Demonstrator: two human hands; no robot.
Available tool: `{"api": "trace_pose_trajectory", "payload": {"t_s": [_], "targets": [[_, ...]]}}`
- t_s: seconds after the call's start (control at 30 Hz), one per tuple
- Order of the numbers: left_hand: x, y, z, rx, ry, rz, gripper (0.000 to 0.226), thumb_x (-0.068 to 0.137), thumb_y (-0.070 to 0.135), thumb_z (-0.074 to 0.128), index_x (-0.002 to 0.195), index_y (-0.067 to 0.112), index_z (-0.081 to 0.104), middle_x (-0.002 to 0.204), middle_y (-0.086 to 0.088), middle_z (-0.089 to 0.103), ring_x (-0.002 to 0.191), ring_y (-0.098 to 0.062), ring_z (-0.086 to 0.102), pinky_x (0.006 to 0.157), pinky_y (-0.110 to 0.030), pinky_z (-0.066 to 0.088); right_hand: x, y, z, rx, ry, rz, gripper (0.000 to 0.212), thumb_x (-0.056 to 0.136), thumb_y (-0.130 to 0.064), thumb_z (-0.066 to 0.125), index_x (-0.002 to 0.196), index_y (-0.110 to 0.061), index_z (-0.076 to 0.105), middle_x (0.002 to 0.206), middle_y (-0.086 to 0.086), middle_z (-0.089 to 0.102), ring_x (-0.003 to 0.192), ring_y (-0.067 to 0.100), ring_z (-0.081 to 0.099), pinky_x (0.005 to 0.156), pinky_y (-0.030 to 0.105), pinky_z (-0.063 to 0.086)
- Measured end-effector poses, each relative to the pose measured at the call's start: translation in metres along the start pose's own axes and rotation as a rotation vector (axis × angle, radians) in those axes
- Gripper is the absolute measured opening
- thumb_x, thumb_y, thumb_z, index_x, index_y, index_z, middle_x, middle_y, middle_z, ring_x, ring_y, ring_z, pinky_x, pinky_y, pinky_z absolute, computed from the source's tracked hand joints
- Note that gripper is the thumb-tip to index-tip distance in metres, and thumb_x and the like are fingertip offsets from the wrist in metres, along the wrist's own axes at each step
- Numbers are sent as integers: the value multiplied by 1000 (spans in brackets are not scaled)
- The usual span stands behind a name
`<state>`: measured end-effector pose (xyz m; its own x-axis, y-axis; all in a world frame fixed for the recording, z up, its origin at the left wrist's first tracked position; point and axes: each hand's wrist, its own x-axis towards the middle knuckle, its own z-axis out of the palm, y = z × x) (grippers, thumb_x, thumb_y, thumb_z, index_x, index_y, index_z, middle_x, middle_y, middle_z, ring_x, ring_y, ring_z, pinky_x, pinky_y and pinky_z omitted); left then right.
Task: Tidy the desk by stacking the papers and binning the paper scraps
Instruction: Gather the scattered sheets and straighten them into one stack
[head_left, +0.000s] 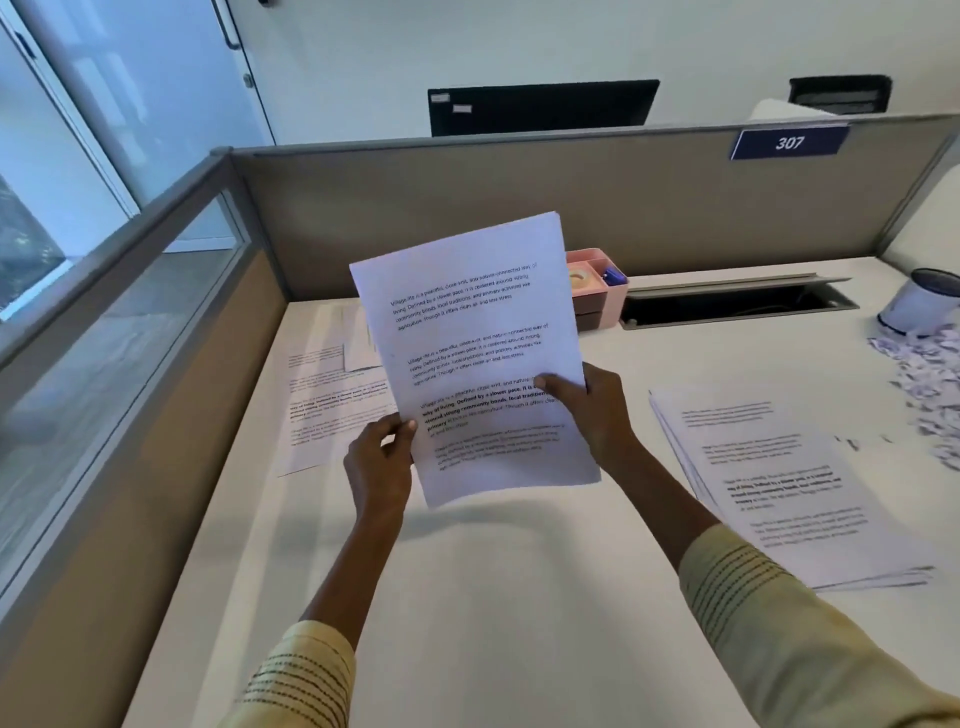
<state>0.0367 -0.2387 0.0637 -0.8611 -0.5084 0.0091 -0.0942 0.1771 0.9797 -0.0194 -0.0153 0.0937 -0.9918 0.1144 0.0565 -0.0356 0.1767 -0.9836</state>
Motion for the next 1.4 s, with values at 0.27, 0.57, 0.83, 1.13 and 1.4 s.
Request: {"api": "trace_pose_trajectory", "payload": {"t_s": [0.27,0.57,0.83,1.13,1.4], "targets": [[-47,26,105,-96,-182,-82,14,81,10,74,94,12,73,80,-3,72,63,-16,71,59,-24,58,13,11,-133,-158,77,49,28,76,-28,76,85,-3,66,82,15,69,65,22,57,62,32,43],[-108,17,235,-43,-437,-248,24,79,9,75,102,3,72,91,-7,74,68,-19,72,72,-40,60,19,70,-273,-319,139,229,55,59,-38,82,82,7,60,73,16,63,67,16,50,62,29,37],[-135,1,287,69,-472,-287,21,78,5,75,99,4,71,89,-9,73,65,-22,72,69,-35,60,18,121,-319,-393,129,287,30,70,-20,81,88,-4,64,83,13,67,72,21,56,62,29,43],[-142,-17,300,196,-428,-316,29,74,10,80,101,10,70,82,-4,73,69,-22,72,78,-42,59,26,158,-326,-530,140,297,55,72,-20,81,122,-9,59,106,9,63,93,23,56,82,31,45],[-141,-30,300,279,-412,-294,28,77,14,76,104,12,71,83,-2,73,82,-28,71,87,-46,54,19,159,-320,-771,151,167,48,73,-17,79,117,-15,60,111,15,56,103,31,54,90,42,46]]}}
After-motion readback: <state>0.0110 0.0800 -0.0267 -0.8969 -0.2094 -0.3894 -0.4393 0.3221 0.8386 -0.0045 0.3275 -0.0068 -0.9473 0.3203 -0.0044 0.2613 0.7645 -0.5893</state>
